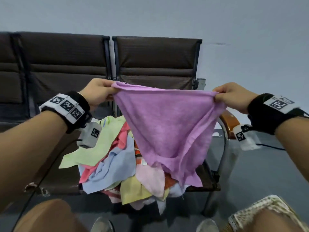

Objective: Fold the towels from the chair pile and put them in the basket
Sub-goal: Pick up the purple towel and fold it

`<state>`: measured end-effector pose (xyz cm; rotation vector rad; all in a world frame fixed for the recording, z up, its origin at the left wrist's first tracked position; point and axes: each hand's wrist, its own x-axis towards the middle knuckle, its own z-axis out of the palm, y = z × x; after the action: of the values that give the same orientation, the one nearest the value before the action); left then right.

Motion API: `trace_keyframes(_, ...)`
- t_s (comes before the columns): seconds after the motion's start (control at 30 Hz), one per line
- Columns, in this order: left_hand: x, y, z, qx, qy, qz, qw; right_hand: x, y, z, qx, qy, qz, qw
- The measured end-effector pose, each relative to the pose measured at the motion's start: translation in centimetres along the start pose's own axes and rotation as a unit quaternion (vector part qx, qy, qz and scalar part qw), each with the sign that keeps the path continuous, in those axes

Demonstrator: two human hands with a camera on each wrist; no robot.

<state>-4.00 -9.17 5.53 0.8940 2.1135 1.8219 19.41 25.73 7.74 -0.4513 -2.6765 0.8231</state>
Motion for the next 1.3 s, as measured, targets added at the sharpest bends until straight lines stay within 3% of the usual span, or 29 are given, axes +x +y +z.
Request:
trace_keyframes(0.07,0.0,0.9,1.2,-0.003,0.012,-0.019,1.000,0.2,-1.0,0.6,0.000,0.037,0.013,0.999)
trace_keyframes(0.17,0.2,1.7,2.9,-0.034,0.091,-0.065,0.993,0.7,-2.4,1.3,0.033,0.086,-0.003,0.996)
trace_keyframes(0.23,0.3,1.8,3.4,-0.017,0.065,-0.061,0.996,1.3,-2.8,1.3,0.018,0.120,-0.011,0.992)
trace_keyframes(0.3,0.5,1.1,3.0,0.060,0.037,-0.014,0.997,1.6,-2.5,1.3,0.019,0.118,-0.007,0.993)
trace_keyframes(0.4,1.1,-0.2,2.3,0.073,0.104,0.021,0.992,1.9,-1.6,1.3,0.078,0.098,0.031,0.992)
trace_keyframes(0.63,2.5,1.3,6.2,-0.057,0.195,-0.074,0.976,3.2,-3.3,3.8,0.241,0.101,0.133,0.956)
trace_keyframes(0.7,2.6,2.5,8.3,-0.110,0.182,-0.089,0.973,3.6,-4.5,4.5,0.279,0.095,0.143,0.945)
trace_keyframes(0.77,2.1,3.4,10.5,-0.108,0.123,-0.086,0.983,3.6,-5.8,5.3,0.319,0.077,0.142,0.934)
trace_keyframes(0.93,-0.9,4.0,15.9,-0.100,0.011,-0.029,0.995,2.0,-9.4,6.9,0.422,-0.026,0.125,0.897)
trace_keyframes(1.07,-2.4,4.0,15.9,-0.099,-0.070,-0.043,0.992,0.5,-9.5,7.2,0.403,-0.088,0.110,0.904)
trace_keyframes(1.13,-2.5,3.5,14.9,-0.121,-0.046,-0.063,0.990,0.2,-9.0,7.4,0.401,-0.084,0.093,0.908)
trace_keyframes(1.23,-1.9,2.1,13.7,-0.114,0.061,-0.053,0.990,0.2,-8.3,7.3,0.354,-0.103,0.062,0.928)
trace_keyframes(1.3,-1.6,0.8,13.2,-0.090,0.049,-0.062,0.993,0.0,-8.2,7.1,0.350,-0.142,0.045,0.925)
